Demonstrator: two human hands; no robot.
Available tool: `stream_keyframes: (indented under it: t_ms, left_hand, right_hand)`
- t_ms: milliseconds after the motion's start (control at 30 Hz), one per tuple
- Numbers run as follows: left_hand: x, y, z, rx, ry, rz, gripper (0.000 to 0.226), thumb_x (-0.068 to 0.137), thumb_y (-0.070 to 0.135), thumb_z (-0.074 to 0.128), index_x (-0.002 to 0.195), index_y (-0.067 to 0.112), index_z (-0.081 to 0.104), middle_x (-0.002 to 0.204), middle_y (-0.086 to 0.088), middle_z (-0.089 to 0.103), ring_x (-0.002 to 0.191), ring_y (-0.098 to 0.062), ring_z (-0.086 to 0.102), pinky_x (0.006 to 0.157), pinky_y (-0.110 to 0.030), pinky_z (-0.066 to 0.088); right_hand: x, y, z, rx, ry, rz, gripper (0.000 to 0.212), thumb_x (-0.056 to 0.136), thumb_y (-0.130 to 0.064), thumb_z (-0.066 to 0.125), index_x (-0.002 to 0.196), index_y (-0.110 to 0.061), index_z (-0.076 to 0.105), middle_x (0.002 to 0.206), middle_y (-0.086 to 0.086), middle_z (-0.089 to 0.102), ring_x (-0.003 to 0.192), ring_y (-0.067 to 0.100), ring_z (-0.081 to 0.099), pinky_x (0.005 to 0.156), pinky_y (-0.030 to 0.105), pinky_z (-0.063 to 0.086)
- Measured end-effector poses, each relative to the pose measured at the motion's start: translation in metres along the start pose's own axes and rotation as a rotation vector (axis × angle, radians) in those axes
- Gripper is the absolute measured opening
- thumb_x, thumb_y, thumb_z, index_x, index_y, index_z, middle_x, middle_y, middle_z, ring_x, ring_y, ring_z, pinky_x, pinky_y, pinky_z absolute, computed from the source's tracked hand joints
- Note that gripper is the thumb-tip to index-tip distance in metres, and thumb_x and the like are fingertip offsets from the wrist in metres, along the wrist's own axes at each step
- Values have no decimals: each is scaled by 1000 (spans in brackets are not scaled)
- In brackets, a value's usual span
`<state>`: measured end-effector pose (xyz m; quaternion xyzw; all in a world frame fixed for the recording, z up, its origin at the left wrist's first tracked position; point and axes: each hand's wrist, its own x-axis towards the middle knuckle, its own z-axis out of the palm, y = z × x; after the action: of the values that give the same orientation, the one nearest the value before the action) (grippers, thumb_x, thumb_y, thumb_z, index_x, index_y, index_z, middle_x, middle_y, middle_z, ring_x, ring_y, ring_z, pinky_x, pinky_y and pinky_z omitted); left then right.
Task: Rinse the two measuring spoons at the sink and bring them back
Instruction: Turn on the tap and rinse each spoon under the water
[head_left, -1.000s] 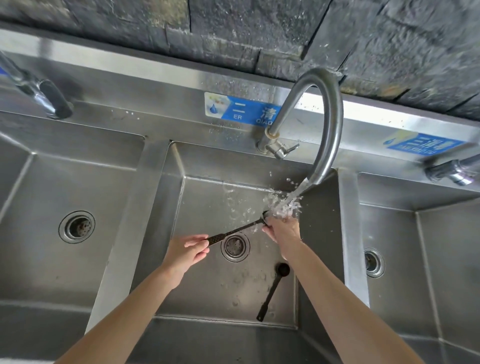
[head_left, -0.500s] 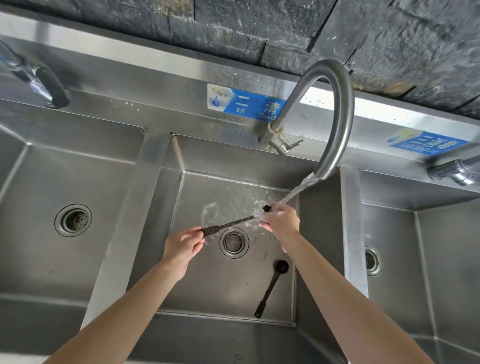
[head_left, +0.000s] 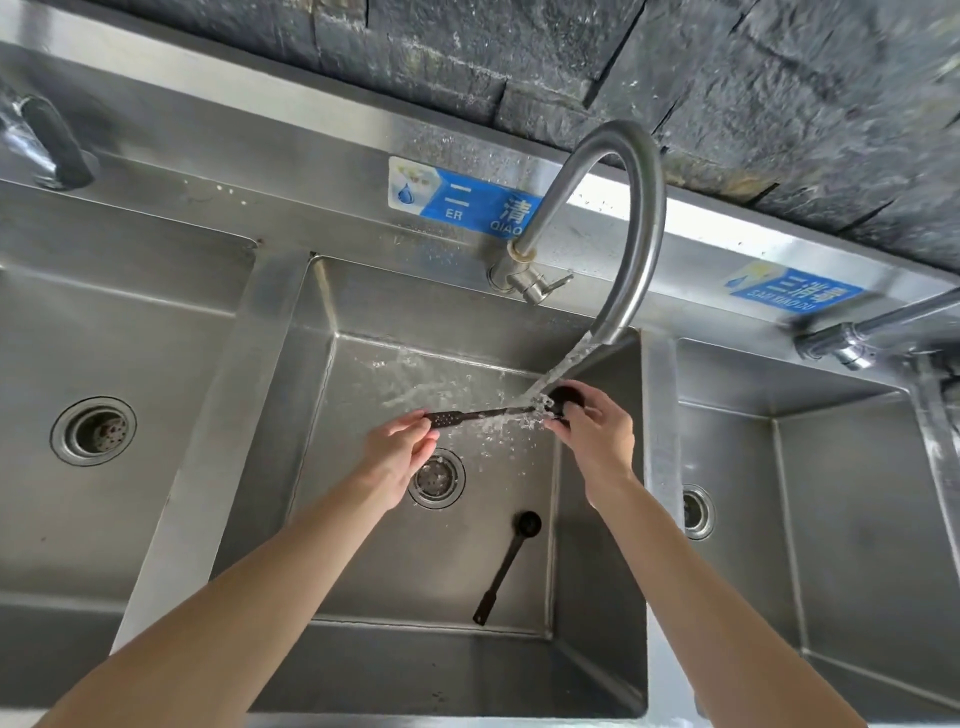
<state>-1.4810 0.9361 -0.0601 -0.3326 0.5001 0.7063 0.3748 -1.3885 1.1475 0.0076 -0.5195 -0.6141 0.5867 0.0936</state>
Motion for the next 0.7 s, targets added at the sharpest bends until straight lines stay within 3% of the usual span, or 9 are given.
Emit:
stream_keyframes:
  t_ms: [233, 367, 467, 600, 700]
  left_hand:
    - [-14, -4, 48, 43, -65, -12, 21, 89, 3, 69, 109, 9, 72, 96, -9, 74, 82, -17, 72, 72, -26, 61]
    - [-25, -10, 68, -18, -109, -30, 25, 87, 1, 70, 111, 7, 72, 101, -14, 74, 78, -18, 72, 75, -26, 61]
    - [-33, -12, 81, -126, -163, -73, 27, 85, 2, 73, 112, 5, 71, 106, -16, 74, 86, -20, 74, 78, -27, 63]
    - [-41, -11, 91, -219, -165, -93, 31, 84, 5, 75, 114, 4, 70, 112, -15, 74, 103, -23, 71, 89, -29, 60]
    - [-45, -10, 94, -277, -185, -86, 29, 89, -5, 65, 117, -1, 68, 112, -17, 71, 103, -24, 69, 95, -33, 56]
  right_hand:
    - [-5, -24, -50, 53, 66, -72, 34, 94, -8, 66, 112, -34, 78, 95, -3, 82, 82, 19, 83, 82, 28, 64]
    - [-7, -32, -69, 106, 97, -100, 24, 92, -12, 70, 109, -29, 75, 95, 0, 84, 83, 20, 83, 83, 27, 62]
    - [-10, -31, -81, 242, 110, -114, 21, 94, -8, 71, 111, -19, 77, 110, 10, 79, 90, 20, 82, 77, 18, 62]
    - [-15, -23, -87, 429, 112, -26, 12, 96, -19, 74, 102, -27, 79, 101, 2, 80, 87, 9, 80, 74, 13, 59]
    - [-7, -1, -90, 575, 108, 33, 15, 98, -19, 70, 104, -30, 78, 107, 1, 79, 82, 2, 79, 70, 10, 57]
